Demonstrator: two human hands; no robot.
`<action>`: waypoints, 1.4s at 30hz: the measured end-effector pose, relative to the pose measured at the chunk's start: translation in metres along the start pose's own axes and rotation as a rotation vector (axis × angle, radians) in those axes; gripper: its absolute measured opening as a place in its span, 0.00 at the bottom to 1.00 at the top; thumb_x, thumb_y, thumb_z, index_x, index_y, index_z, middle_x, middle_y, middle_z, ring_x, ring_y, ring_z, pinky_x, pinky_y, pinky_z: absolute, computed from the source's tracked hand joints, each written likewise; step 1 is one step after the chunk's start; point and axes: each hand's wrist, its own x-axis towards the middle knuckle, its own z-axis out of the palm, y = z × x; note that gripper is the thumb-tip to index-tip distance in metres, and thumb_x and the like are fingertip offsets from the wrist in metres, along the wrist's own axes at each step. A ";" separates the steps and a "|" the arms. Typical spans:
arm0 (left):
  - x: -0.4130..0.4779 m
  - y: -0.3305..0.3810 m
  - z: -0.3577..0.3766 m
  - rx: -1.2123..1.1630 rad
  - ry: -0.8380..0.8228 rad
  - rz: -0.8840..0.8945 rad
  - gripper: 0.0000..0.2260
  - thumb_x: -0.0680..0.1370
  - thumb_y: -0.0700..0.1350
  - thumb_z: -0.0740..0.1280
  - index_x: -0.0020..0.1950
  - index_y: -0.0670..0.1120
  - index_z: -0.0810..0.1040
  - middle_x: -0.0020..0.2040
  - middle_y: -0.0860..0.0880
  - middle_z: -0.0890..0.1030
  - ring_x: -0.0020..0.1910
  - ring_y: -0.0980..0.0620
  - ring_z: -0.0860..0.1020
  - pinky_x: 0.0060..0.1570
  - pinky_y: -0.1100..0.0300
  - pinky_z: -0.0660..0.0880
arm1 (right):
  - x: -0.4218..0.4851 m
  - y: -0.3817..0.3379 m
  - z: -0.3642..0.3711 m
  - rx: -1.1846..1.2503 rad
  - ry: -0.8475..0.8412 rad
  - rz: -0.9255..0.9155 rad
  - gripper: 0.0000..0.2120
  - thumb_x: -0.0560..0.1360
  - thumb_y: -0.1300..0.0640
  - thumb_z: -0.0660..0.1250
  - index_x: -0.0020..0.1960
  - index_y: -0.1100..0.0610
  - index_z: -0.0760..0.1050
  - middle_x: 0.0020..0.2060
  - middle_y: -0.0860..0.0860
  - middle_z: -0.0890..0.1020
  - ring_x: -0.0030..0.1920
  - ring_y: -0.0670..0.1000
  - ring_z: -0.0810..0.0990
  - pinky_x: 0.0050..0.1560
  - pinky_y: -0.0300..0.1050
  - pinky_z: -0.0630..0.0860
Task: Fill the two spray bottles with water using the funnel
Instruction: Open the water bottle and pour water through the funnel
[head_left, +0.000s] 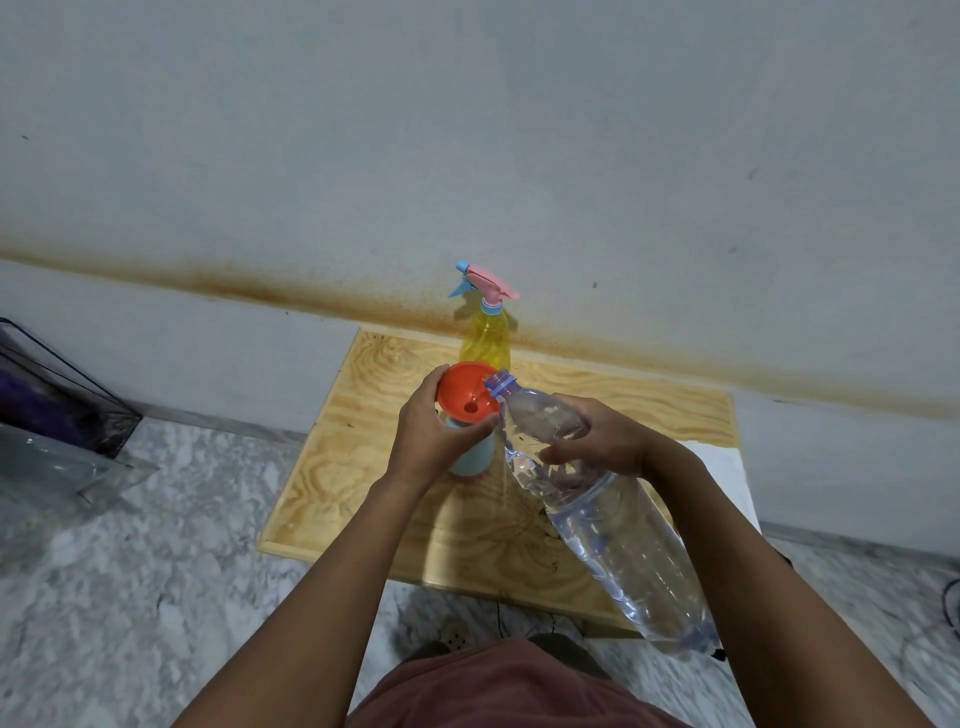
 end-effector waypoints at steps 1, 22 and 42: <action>0.000 0.000 0.000 0.000 0.002 0.002 0.40 0.65 0.56 0.80 0.73 0.50 0.69 0.64 0.54 0.75 0.62 0.53 0.74 0.60 0.52 0.78 | 0.000 0.000 0.000 -0.003 -0.002 0.000 0.20 0.69 0.60 0.75 0.57 0.49 0.75 0.47 0.52 0.85 0.45 0.52 0.85 0.44 0.42 0.82; 0.000 0.004 -0.002 -0.022 -0.001 0.018 0.37 0.65 0.55 0.81 0.71 0.51 0.70 0.60 0.57 0.75 0.59 0.56 0.75 0.54 0.62 0.76 | 0.001 0.000 -0.003 -0.052 0.043 -0.024 0.22 0.70 0.64 0.76 0.61 0.53 0.75 0.48 0.54 0.85 0.45 0.51 0.85 0.46 0.42 0.81; 0.002 0.001 -0.002 -0.024 0.007 0.010 0.37 0.63 0.57 0.82 0.69 0.52 0.71 0.62 0.55 0.76 0.61 0.54 0.75 0.56 0.56 0.78 | -0.017 -0.012 -0.033 0.084 0.777 -0.448 0.32 0.66 0.59 0.77 0.67 0.53 0.69 0.60 0.48 0.78 0.60 0.45 0.80 0.56 0.42 0.79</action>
